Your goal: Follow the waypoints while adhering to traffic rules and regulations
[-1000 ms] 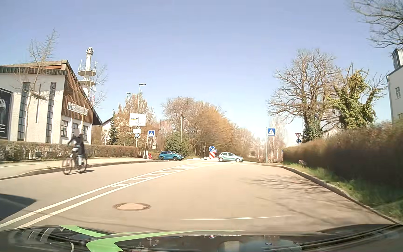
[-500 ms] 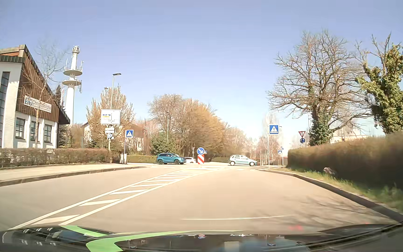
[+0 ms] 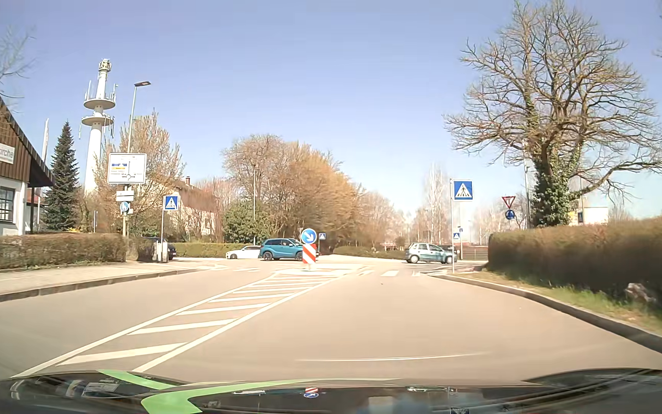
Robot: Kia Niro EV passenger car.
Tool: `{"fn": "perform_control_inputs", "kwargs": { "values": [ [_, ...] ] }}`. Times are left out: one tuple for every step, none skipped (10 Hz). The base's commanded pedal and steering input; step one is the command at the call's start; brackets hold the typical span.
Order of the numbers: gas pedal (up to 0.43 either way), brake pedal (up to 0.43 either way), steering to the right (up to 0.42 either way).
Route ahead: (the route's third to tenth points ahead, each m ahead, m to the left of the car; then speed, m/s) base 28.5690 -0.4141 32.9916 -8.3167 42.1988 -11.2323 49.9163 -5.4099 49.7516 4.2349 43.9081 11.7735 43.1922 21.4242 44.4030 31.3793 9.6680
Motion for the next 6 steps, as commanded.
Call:
{"fn": "perform_control_inputs", "kwargs": {
  "values": [
    [0.000,0.238,0.031],
    [0.000,0.238,0.033],
    [0.000,0.244,0.035],
    [0.000,0.244,0.037],
    [0.000,0.244,0.039],
    [0.000,0.250,0.040]
  ]
}}
